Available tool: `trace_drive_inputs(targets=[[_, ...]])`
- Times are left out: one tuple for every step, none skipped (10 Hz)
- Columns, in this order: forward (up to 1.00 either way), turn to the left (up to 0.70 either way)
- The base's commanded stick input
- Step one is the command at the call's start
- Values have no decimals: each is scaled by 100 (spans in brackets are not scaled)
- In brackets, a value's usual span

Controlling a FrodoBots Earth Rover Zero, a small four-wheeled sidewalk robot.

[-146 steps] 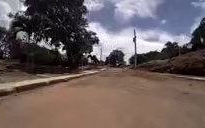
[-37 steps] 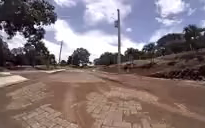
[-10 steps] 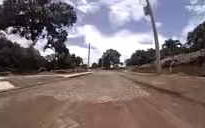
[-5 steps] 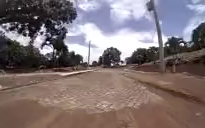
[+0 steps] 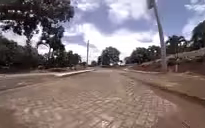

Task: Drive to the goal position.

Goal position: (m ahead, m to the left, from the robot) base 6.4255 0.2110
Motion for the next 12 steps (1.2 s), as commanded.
trace_drive_inputs(targets=[[100, 0], [100, 0], [100, 0], [100, 0], [100, 0], [100, 0], [100, 0], [100, 0], [100, 0], [100, 0], [100, 0], [100, 0]])
